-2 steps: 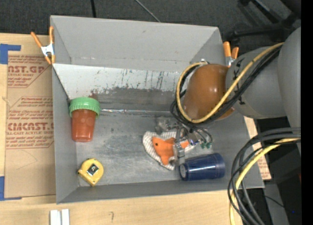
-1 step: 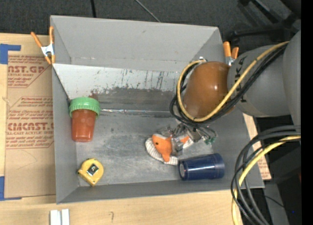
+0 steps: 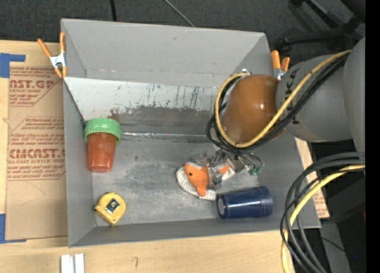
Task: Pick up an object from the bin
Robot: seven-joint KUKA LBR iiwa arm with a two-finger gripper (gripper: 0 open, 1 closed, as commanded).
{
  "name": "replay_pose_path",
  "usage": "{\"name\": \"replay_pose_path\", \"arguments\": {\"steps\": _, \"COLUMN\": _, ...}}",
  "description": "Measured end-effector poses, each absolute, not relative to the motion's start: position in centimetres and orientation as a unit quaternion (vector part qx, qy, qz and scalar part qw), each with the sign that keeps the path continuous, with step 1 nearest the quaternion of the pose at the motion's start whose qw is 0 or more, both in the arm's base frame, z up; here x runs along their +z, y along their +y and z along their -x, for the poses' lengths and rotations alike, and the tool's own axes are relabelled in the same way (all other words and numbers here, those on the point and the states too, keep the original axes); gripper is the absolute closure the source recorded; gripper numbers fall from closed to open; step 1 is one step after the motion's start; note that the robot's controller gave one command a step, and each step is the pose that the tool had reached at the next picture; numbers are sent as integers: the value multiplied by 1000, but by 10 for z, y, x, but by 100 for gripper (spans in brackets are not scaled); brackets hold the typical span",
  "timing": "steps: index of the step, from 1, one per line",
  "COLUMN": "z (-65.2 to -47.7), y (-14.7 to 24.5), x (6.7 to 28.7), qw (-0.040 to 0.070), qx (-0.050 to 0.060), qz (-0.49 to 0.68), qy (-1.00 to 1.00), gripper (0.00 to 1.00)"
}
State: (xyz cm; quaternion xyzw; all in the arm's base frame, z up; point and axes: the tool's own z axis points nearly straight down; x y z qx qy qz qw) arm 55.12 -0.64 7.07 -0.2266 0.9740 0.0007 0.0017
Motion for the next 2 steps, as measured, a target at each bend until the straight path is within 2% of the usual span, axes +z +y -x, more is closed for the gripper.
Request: {"name": "replay_pose_path", "arguments": {"steps": 2, "z": -550, "y": -6, "x": 76, "qw": 0, "qx": 1, "qz": 226, "qy": 974, "gripper": 100}}
